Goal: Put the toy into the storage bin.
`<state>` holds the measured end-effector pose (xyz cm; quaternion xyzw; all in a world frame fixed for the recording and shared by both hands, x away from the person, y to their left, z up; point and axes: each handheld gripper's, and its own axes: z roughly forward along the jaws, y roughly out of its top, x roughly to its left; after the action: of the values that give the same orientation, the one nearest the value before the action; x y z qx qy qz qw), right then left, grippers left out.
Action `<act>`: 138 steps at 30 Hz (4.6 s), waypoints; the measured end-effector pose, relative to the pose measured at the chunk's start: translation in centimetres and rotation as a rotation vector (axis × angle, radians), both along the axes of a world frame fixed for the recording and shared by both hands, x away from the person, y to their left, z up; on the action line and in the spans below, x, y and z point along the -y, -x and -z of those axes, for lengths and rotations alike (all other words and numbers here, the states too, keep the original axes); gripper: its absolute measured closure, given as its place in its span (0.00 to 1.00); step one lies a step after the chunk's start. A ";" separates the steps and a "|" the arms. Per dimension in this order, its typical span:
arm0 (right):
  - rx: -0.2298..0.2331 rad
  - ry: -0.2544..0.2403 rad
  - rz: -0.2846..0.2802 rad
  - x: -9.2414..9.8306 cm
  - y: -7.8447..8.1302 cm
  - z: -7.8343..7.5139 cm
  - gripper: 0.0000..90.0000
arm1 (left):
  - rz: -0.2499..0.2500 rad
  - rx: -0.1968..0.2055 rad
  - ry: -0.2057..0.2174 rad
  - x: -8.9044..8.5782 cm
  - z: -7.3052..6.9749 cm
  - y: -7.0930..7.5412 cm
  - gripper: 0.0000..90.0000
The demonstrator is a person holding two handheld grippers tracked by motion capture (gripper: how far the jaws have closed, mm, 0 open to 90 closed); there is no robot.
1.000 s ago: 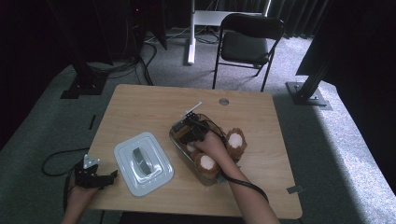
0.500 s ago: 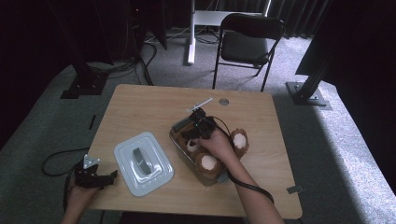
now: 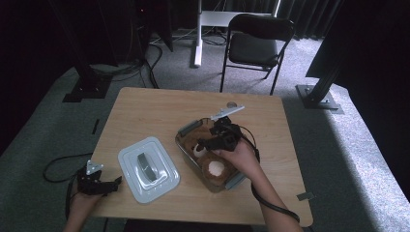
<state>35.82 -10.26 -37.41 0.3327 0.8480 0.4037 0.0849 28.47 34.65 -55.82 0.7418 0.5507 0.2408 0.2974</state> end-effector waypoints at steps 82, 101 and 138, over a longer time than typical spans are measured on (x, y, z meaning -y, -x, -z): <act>-0.024 0.084 0.135 8.9 1.5 2.5 0.99 | 0.005 0.001 -0.001 0.0 0.0 0.0 0.00; -0.064 0.381 0.147 3.7 -1.4 7.5 1.00 | 0.006 0.001 0.000 0.0 0.0 0.1 0.00; -0.139 0.361 0.047 4.5 -1.2 7.1 1.00 | 0.008 0.001 0.000 0.0 0.0 0.1 0.00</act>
<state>37.06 -14.78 -44.49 0.3588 0.9025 0.2189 0.0938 28.39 34.61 -55.83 0.7438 0.5477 0.2400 0.2986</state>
